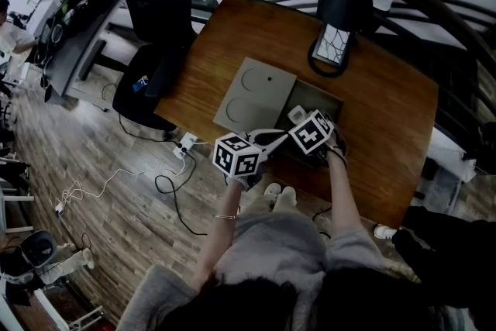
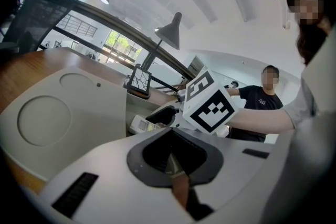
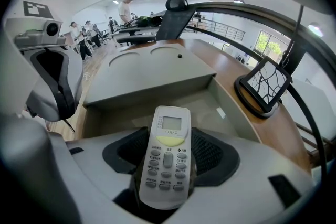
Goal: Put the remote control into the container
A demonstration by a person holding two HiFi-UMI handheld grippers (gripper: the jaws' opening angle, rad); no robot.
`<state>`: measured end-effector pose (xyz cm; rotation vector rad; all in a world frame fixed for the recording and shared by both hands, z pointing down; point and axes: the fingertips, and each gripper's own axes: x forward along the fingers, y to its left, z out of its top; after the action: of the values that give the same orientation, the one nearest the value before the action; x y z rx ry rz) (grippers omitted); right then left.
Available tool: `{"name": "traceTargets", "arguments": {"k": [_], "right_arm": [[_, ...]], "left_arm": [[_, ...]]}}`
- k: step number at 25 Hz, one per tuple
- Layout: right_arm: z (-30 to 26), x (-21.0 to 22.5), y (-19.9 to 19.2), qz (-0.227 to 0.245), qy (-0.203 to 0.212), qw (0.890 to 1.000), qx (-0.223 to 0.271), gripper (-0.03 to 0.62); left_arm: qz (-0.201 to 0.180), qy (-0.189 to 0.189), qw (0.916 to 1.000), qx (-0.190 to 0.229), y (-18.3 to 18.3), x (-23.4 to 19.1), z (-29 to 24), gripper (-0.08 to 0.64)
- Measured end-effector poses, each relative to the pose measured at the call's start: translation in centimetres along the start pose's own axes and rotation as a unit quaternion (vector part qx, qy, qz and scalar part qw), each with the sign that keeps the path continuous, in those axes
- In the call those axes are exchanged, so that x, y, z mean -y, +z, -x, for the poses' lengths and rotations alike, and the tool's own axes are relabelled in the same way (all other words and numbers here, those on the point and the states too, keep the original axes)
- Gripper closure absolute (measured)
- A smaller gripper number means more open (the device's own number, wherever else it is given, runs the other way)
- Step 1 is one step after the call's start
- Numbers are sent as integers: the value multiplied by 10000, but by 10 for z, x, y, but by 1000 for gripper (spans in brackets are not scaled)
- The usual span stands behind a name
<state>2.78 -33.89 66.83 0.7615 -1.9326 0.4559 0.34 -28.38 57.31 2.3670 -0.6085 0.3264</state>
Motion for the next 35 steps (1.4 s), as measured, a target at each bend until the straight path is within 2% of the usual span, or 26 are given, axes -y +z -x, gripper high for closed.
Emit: {"name": "traceTargets", "arguments": {"k": [12,20,24,26,31,35], "right_arm": [[18,3,13,-342,-120,9975,609,331],[51,1,22,-689,-227,9892,1277,345],[72,3,25,-1149,-271,9761,1827,453],[83,3,25,-1363,-245,9684,2075,481],[108,-1,29,-1723,-78,9496,2619,524],[132,-5,36,-1827,44,9356,3021,543]], "left_arm": [[-51,27,9999,101,1,1,10,557],[-184,-36,9996,206,8,9,15,557],[-298,-86,9992,255,13,15,18,557],[-372,-123,9988,277,15,19,19,557],[-569,-223,9975,365,23,32,19,557],[-752,-314,9957,445,33,45,19,557]]}}
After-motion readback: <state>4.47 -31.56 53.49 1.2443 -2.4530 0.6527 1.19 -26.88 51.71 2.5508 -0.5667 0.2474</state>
